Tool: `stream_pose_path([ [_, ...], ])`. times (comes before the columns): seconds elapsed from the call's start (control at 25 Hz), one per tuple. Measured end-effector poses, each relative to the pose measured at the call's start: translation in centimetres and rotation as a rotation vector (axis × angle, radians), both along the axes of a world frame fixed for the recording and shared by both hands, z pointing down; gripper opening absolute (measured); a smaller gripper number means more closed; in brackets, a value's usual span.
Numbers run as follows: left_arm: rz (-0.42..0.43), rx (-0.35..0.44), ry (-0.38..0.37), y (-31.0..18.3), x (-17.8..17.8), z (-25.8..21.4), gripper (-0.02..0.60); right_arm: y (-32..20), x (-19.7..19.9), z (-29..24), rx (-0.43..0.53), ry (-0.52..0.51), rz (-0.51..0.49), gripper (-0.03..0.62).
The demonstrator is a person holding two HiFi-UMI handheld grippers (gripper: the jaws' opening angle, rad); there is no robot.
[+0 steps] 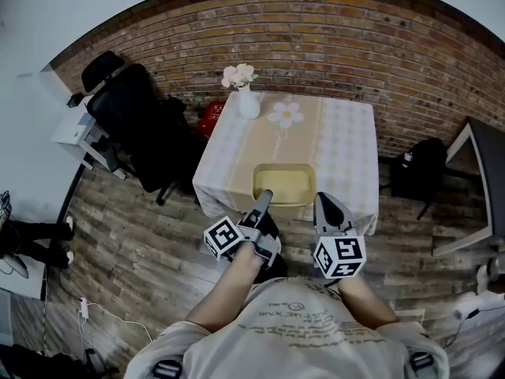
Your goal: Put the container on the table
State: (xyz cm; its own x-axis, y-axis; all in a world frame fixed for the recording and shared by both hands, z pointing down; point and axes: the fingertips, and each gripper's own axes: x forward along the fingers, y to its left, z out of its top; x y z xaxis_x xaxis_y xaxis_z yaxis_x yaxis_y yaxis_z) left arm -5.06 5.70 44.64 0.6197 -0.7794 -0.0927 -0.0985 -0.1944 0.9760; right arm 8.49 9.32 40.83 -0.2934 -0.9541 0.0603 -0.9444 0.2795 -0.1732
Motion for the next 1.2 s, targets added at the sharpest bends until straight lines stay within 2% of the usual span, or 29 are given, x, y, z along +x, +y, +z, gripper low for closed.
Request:
stream_pose_path([
  [0.16,-0.001,-0.018,-0.012,-1.9,0.1,0.9,0.225,-1.5,0.4,0.3,-0.006,0.004,0.011,0.002],
  [0.4,-0.002,-0.022,0.021,-5.5,0.7,1.8,0.225,-4.9,1.1,1.3,-0.026,0.009,0.018,0.002],
  [0.52,-0.004,-0.029,0.008,-7.6,0.5,2.4,0.225,-7.2,0.9,1.7,-0.039,0.001,0.013,0.002],
  [0.72,0.001,-0.027,0.043,-12.0,0.2,2.3,0.225,-11.8,0.3,1.8,-0.052,-0.002,0.005,0.002],
  [1.0,0.021,-0.044,0.037,-18.0,-0.3,2.4,0.225,-17.6,-0.4,1.7,-0.062,-0.002,0.015,0.002],
  [1.2,0.042,-0.072,0.007,-22.2,-0.9,3.2,0.225,-21.5,-0.9,1.6,-0.074,0.006,0.039,0.002],
])
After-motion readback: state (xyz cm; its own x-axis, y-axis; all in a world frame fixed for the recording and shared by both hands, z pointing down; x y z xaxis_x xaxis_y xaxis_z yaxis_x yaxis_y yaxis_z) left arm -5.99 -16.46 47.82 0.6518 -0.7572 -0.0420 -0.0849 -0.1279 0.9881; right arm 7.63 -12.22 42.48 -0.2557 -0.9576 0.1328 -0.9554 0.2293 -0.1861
